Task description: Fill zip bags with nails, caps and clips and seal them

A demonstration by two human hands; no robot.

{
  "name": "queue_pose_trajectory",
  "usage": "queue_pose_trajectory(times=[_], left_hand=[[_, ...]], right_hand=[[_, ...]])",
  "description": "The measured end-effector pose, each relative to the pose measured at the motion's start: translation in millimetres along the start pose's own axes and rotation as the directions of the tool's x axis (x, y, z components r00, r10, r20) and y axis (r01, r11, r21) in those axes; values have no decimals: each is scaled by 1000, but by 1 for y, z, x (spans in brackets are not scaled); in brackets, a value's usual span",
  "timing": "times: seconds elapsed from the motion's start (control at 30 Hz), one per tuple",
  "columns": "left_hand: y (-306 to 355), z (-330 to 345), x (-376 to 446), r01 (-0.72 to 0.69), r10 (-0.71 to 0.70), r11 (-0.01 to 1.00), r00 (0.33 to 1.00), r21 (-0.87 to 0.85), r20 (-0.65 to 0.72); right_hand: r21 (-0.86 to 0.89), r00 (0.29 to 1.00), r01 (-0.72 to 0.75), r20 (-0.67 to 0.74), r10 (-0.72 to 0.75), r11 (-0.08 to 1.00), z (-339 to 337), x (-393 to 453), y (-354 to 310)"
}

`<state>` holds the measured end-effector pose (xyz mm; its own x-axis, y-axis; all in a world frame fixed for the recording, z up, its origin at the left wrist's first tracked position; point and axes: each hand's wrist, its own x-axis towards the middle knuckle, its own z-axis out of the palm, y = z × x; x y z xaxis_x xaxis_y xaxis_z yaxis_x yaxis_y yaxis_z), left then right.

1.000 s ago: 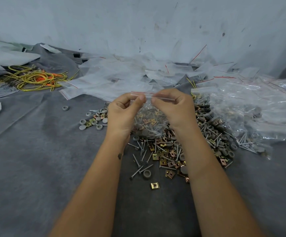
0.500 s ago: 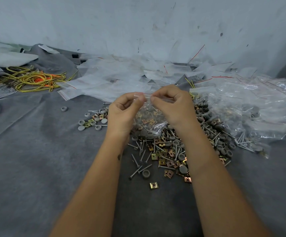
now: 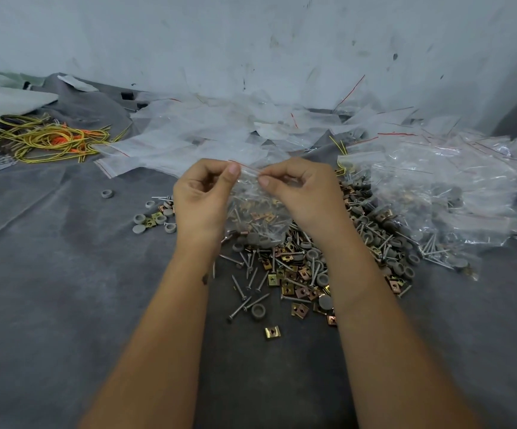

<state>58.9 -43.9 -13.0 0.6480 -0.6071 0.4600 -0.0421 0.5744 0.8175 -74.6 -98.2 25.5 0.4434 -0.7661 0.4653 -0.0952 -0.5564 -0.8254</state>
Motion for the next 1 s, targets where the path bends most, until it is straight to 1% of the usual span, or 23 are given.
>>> queue_pose_trajectory(times=[0.13,0.17,0.2,0.23,0.27,0.3,0.33,0.37,0.4,0.43,0.47,0.5,0.57,0.6,0.63,0.7,0.77,0.8,0.83,0.87,0.93,0.97,1.0], left_hand=[[-4,2,-2,13,-14,1000,997,-6,-77],[-5,3,-3,30,-31,999,996,-14,-82],[-4,4,-4,47,-50,998,995,-40,-88],[-4,3,-4,60,-68,995,993,-83,-99],[-2,3,-4,68,-84,989,990,-135,-115],[-1,2,-4,65,-89,982,987,-176,-132],[1,2,-4,56,-83,979,987,-195,-136],[2,3,-5,48,-71,983,990,-180,-122],[4,5,-7,53,-64,989,995,-140,-75],[4,7,-9,75,-76,994,997,-79,-7],[5,9,-13,112,-112,994,991,4,77],[5,12,-17,147,-161,985,972,90,169],[7,23,-23,202,-263,959,899,201,351],[8,34,-25,209,-296,948,855,239,425],[10,47,-26,195,-309,942,822,273,478],[11,79,-26,174,-300,944,801,279,517],[8,113,-27,144,-292,940,808,308,513],[2,130,-27,95,-290,925,803,368,520],[-4,145,-29,15,-287,887,801,461,526],[-11,158,-31,-68,-285,829,801,555,525],[-26,173,-37,-193,-280,722,797,665,535],[-33,176,-41,-253,-270,675,790,693,550],[-39,176,-45,-297,-263,635,785,713,561]], right_hand=[[123,983,-124,-120,139,985,5,-9,11],[188,976,-157,-119,181,970,6,-13,14],[273,968,-207,-80,237,939,6,-15,17],[355,956,-276,6,293,893,4,-18,19],[384,940,-340,106,325,858,1,-20,19],[345,927,-372,192,323,862,-1,-21,19],[263,925,-348,251,285,900,-3,-22,19],[164,936,-290,253,244,943,-3,-23,18],[115,951,-248,216,220,962,-3,-23,14],[114,966,-225,153,207,968,-4,-22,12],[149,974,-221,86,210,964,-7,-21,10],[220,975,-222,23,222,950,-12,-20,7],[330,960,-200,-123,252,923,-31,-15,0],[340,942,-179,-211,260,923,-44,-11,-2],[313,916,-165,-303,263,935,-57,-7,-5],[221,849,-160,-466,248,962,-86,1,-6],[148,769,-183,-595,235,972,-112,8,-2],[133,735,-193,-636,233,972,-124,9,3],[93,699,-231,-677,232,968,-133,11,11],[20,671,-318,-702,240,948,-141,10,20],[-179,624,-540,-741,248,822,-153,6,41],[-245,611,-602,-754,241,760,-156,3,50],[-275,615,-628,-748,248,728,-157,-2,57]])
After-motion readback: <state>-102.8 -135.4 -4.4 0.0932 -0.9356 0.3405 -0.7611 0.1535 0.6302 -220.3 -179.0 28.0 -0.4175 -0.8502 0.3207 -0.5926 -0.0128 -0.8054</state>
